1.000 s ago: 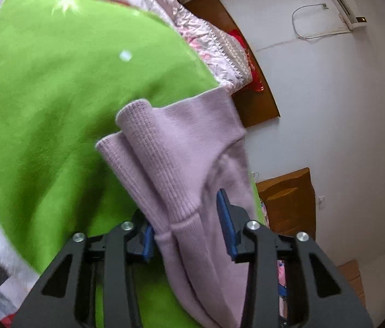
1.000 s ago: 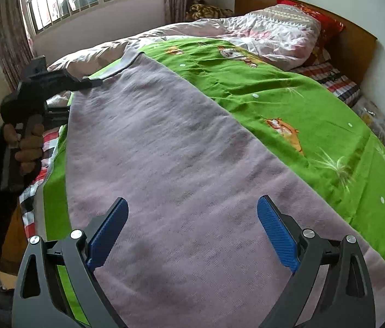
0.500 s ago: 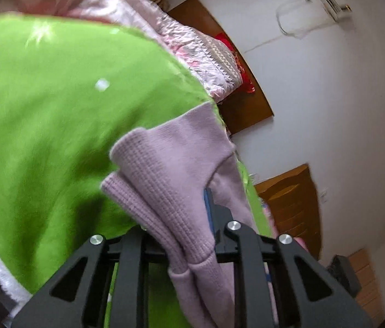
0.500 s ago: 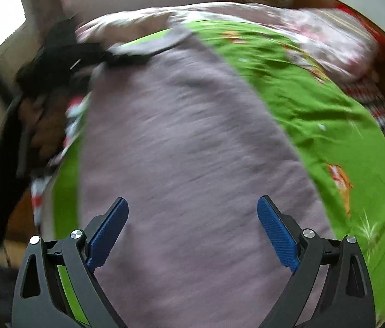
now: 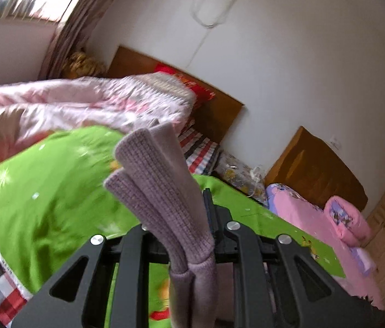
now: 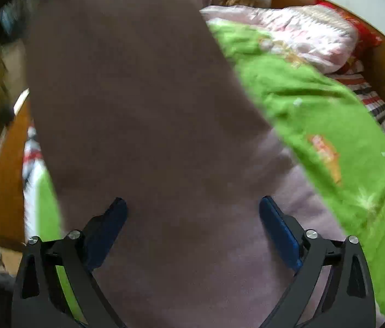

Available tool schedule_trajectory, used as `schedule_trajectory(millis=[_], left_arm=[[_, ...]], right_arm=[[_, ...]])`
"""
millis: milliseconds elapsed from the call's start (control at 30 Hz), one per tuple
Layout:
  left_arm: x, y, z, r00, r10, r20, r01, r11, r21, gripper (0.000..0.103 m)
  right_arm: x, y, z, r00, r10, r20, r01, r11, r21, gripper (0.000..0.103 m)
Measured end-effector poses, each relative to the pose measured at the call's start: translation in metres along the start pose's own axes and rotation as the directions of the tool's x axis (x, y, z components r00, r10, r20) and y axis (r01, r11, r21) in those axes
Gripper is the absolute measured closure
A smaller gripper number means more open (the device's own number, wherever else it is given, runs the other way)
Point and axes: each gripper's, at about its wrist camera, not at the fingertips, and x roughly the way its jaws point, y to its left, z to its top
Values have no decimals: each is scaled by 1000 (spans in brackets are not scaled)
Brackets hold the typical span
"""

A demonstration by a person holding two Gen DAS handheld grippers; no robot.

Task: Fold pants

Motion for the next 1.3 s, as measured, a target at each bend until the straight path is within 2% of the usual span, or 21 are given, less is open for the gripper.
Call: schedule_trajectory(millis=[67, 133, 200, 300, 400, 467, 500, 567, 600, 633, 667, 700, 733, 800, 833, 900, 967, 1033, 1133, 1200, 1300], left_arm=[[1, -33, 3, 1000, -10, 2, 9, 998, 61, 86], [-1, -66, 1, 1000, -18, 7, 17, 991, 134, 86], [-4, -107, -6, 999, -54, 2, 53, 975, 217, 86], [-5, -169, -33, 994, -104, -28, 107, 932, 346, 86], [15, -233, -89, 976, -158, -148, 209, 869, 449, 84], [39, -262, -136, 960, -124, -252, 243, 817, 523, 80], [58, -274, -168, 934, -94, -344, 281, 788, 548, 75], [92, -281, -220, 846, -49, -531, 380, 754, 535, 73], [102, -281, -245, 808, -14, -589, 408, 734, 542, 71], [95, -282, -249, 834, -30, -551, 406, 709, 576, 62], [90, -283, -247, 811, -69, -581, 453, 703, 549, 37], [84, -281, -241, 789, -115, -604, 490, 711, 504, 28], [76, -277, -232, 783, -166, -600, 514, 716, 472, 27], [51, -263, -205, 795, -268, -545, 535, 733, 420, 8], [41, -252, -191, 808, -301, -507, 529, 750, 397, 4], [22, -221, -163, 851, -333, -406, 478, 810, 339, 2], [13, -188, -143, 900, -292, -325, 385, 881, 275, 2], [4, -140, -129, 951, -175, -253, 230, 951, 206, 2], [-4, -100, -128, 969, -87, -230, 126, 980, 157, 2], [-7, -79, -135, 968, -52, -244, 88, 986, 138, 2], [-7, -62, -150, 958, -40, -285, 79, 989, 129, 2]], right_arm=[[-9, 4, -1, 1000, -18, -20, 17, 1000, -20, 6], [-35, -1, -7, 998, -57, 26, 57, 998, 14, 6], [-79, -32, -27, 989, -95, 110, 71, 977, 200, 6], [-150, -97, -87, 954, -173, 245, 19, 851, 525, 5], [-203, -141, -156, 916, -221, 334, -76, 722, 688, 5], [-229, -151, -202, 897, -265, 354, -107, 646, 756, 4], [-236, -153, -217, 891, -276, 360, -123, 616, 778, 4], [-247, -156, -251, 888, -282, 363, -162, 547, 821, 4], [-249, -156, -262, 890, -285, 355, -166, 523, 836, 4], [-252, -155, -275, 893, -288, 345, -167, 500, 850, 4], [-253, -155, -281, 894, -287, 343, -171, 491, 855, 5], [-254, -155, -289, 894, -284, 347, -180, 482, 858, 5], [-254, -150, -295, 893, -274, 357, -200, 470, 860, 4], [-251, -147, -302, 897, -239, 371, -236, 451, 861, 5], [-248, -144, -304, 901, -213, 377, -254, 443, 860, 4], [-239, -133, -300, 915, -134, 380, -284, 456, 844, 4], [-227, -119, -287, 929, -60, 365, -292, 487, 823, 4], [-216, -104, -274, 940, 11, 342, -299, 509, 807, 5], [-188, -80, -254, 960, 118, 253, -275, 556, 784, 6], [-178, -70, -242, 967, 122, 225, -253, 586, 770, 6], [-172, -75, -231, 957, 126, 261, -285, 562, 777, 20]])
